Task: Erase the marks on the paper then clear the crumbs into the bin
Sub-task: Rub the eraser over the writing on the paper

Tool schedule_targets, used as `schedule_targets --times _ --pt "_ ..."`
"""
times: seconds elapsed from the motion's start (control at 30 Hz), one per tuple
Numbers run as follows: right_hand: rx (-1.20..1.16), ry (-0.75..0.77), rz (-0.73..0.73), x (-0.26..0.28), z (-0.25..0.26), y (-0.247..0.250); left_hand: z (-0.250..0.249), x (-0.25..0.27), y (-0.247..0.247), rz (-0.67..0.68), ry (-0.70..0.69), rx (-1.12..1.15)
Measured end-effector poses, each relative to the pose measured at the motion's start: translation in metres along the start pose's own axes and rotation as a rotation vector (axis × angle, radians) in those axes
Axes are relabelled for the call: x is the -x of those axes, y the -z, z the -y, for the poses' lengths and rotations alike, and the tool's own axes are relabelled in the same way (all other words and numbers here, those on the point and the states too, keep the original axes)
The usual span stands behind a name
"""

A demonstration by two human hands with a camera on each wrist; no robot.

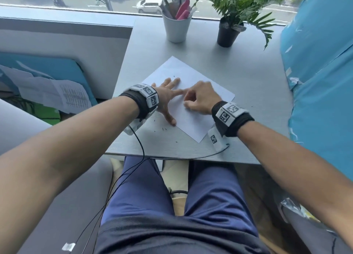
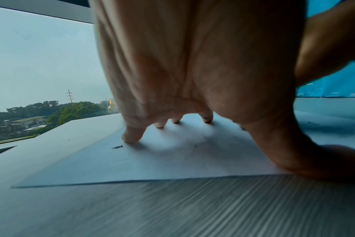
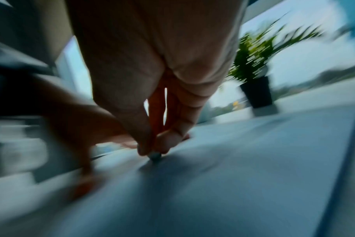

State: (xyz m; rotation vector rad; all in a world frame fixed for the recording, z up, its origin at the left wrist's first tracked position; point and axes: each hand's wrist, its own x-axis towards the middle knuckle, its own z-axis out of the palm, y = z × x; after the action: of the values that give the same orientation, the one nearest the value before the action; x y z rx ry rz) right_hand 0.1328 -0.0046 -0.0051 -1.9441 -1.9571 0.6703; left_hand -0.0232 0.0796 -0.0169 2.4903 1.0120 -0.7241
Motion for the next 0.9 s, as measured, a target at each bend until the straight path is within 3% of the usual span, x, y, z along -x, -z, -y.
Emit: schedule_targets --times 0.07,0.1,0.2,0.27,0.4,0.57,0.73,0.9 --pt "-0.014 0.114 0.164 0.018 0.018 -0.015 -0.001 0.0 0.001 -0.003 0.001 -0.005" --pt "-0.011 0.12 0.172 0.015 0.018 -0.011 -0.001 0.001 0.002 -0.003 0.005 -0.011" --pt "0.012 -0.04 -0.026 -0.012 -0.01 0.015 -0.003 0.004 0.003 0.008 0.014 0.002" --pt "0.039 -0.055 -0.058 -0.013 -0.009 0.015 -0.004 0.004 0.002 0.004 0.02 0.002" --pt "0.02 0.113 0.17 0.012 0.018 -0.009 -0.005 0.003 0.004 0.004 0.039 -0.017" --pt "0.056 -0.078 -0.073 -0.02 -0.016 0.023 -0.015 0.01 0.009 0.033 0.062 -0.044" --pt "0.042 0.09 0.201 0.012 0.015 -0.012 -0.03 0.007 0.019 0.09 0.103 -0.13" --pt "0.063 -0.033 -0.014 -0.013 -0.017 0.023 -0.03 0.012 0.019 0.062 0.089 -0.115"
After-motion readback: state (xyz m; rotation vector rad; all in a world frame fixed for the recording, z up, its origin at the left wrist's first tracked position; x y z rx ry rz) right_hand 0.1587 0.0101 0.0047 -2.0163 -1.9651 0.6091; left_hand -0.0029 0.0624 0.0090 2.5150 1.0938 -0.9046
